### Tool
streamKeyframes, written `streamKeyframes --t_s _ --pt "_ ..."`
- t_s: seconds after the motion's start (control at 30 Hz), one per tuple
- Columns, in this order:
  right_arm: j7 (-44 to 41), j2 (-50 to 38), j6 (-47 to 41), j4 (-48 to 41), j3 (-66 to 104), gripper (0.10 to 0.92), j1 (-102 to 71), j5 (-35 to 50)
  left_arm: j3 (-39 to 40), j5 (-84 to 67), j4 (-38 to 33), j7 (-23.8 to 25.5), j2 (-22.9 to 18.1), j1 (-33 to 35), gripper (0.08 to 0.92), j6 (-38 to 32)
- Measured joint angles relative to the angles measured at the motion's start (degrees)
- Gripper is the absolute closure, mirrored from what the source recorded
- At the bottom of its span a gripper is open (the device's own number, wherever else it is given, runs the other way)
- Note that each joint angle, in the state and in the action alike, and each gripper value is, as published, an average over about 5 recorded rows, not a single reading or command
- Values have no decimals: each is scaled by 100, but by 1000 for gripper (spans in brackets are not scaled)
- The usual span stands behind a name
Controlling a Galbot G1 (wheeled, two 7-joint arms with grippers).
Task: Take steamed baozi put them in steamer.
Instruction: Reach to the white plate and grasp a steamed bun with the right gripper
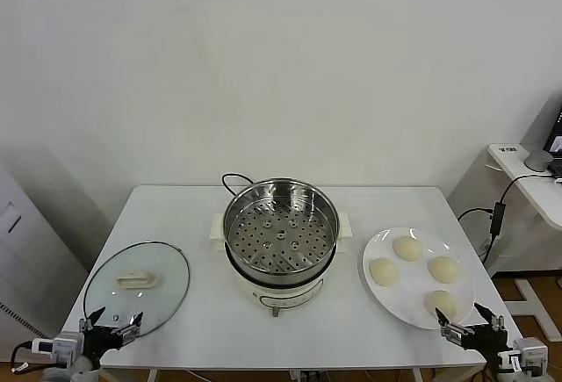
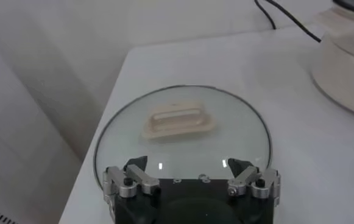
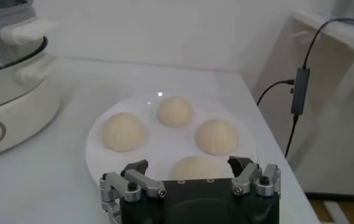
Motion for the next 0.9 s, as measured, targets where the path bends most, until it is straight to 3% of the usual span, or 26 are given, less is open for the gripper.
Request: streamKeyframes --t_s 0.57,0.9 --pt "-836 -1026 1064 -953 -407 203 1664 -3691 32 -174 -58 -16 -73 -145 177 127" --pt "-2296 -1826 1534 -1860 -1343 203 3140 -4471 42 -204 -58 -23 -69 -194 177 153"
